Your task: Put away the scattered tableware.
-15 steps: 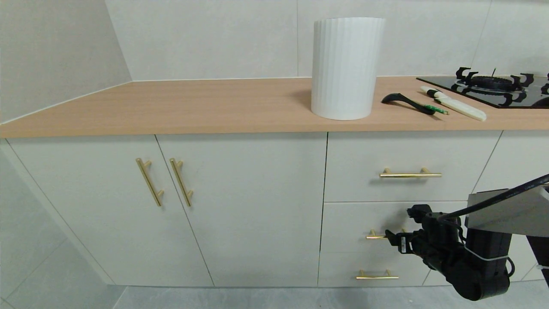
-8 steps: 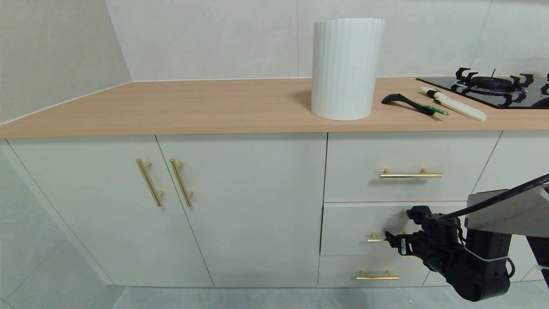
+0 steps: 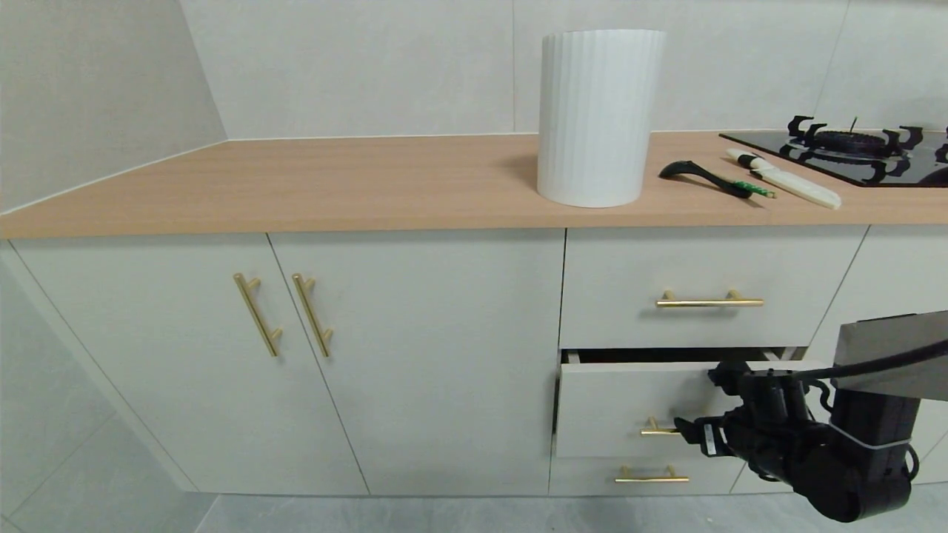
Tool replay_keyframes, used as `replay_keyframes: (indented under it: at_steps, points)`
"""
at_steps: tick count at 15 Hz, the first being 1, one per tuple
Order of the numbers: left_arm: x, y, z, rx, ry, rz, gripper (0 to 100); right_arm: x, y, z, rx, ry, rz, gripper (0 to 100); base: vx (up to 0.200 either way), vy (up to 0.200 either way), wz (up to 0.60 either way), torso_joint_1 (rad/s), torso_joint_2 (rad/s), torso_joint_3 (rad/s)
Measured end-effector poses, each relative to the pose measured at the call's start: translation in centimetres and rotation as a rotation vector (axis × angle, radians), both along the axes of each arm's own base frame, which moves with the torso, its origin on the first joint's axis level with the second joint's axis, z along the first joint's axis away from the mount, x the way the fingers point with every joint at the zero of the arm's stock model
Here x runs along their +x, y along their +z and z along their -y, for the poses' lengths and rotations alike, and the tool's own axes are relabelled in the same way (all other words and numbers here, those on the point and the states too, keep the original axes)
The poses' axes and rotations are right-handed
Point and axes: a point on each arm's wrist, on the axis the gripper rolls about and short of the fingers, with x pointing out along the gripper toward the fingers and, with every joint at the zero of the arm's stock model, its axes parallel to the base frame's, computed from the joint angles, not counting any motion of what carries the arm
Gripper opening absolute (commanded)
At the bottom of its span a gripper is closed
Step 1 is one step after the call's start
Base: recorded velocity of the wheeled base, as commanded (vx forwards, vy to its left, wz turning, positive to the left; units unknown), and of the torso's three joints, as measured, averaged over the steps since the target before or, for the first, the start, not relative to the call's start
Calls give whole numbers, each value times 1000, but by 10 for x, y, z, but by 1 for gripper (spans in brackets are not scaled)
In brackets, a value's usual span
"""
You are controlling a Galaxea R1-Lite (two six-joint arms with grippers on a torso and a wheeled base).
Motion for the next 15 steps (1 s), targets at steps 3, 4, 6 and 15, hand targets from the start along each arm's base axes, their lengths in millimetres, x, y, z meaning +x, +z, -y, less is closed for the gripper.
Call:
replay_keyframes:
  at_steps: [3,4,6,15]
  points:
    - [0,0,0,0,0,0,100,-13,44,0,25,31,-5,100,0,0,0,0,0,0]
    - [0,0,0,0,0,0,100,-19,64,0,37,44,17,100,0,0,0,0,0,0]
    - [0,0,0,0,0,0,100,-30,100,-4,60,73,90,100,0,0,0,0,0,0]
    - [0,0,0,0,0,0,100,-35,135,-28,109,101,311,100,0,0,0,0,0,0]
